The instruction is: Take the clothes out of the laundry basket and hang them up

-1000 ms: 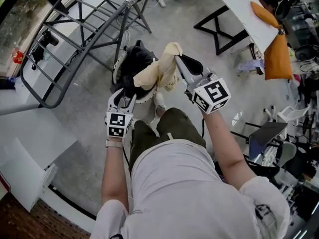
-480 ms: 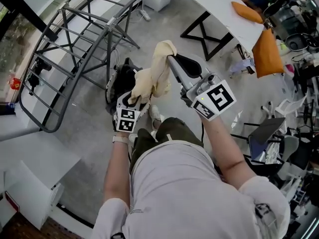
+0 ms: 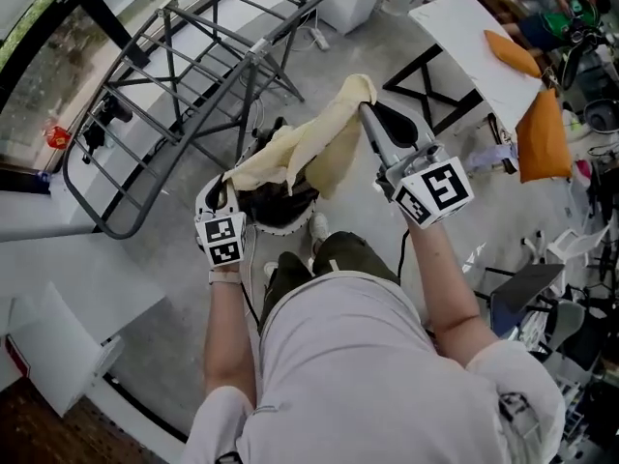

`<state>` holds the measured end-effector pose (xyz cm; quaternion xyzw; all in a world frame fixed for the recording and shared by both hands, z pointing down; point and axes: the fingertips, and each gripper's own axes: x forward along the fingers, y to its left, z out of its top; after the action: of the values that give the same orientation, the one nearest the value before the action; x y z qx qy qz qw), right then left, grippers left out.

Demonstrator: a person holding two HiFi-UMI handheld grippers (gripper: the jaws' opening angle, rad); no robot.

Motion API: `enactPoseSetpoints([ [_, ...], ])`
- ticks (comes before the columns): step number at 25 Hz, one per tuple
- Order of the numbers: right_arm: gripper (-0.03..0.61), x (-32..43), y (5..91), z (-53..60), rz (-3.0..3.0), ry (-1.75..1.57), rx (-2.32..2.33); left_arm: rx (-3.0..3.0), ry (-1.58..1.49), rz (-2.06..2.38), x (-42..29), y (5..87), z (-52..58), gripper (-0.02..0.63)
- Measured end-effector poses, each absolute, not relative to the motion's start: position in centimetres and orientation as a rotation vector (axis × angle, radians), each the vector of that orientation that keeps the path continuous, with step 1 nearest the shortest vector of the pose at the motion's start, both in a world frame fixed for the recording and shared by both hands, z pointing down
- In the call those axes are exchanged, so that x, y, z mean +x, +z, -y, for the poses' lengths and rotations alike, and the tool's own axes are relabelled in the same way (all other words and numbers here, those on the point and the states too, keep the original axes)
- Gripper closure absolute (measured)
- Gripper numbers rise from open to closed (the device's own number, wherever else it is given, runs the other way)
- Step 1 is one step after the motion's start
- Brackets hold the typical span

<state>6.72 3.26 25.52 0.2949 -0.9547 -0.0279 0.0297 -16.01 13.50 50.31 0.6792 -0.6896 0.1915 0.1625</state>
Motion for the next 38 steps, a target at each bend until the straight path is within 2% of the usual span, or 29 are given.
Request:
enactPoseSetpoints([
  [7, 0.563, 3.2, 27.0, -3.5, 2.874, -0.23, 0.857, 1.825, 0.576, 2.269, -23.6, 43.6, -17.3, 0.606],
  [13, 0.563, 0.0, 26.9, -4.8, 2.851, -0.332, 0.838, 1.751, 0.638, 2.497, -27.5, 38.0, -21.0, 0.606],
  [23, 0.563, -5.8, 27.1, -7.4, 2.883, -0.445, 0.752, 1.593, 0.717, 2.811, -32.8, 30.5, -26.9, 0.606],
  [33, 0.563, -13.6, 26.2, -4.4, 2.985, -0.613, 0.535, 1.307, 0.851, 3.049, -36.6, 26.2, -26.9, 0.606],
  [38, 0.563, -17.7, 25.3, -2.9, 2.935, -0.888, 0.396, 1.15, 0.975, 3.133, -38.2, 24.2, -27.0, 0.606],
])
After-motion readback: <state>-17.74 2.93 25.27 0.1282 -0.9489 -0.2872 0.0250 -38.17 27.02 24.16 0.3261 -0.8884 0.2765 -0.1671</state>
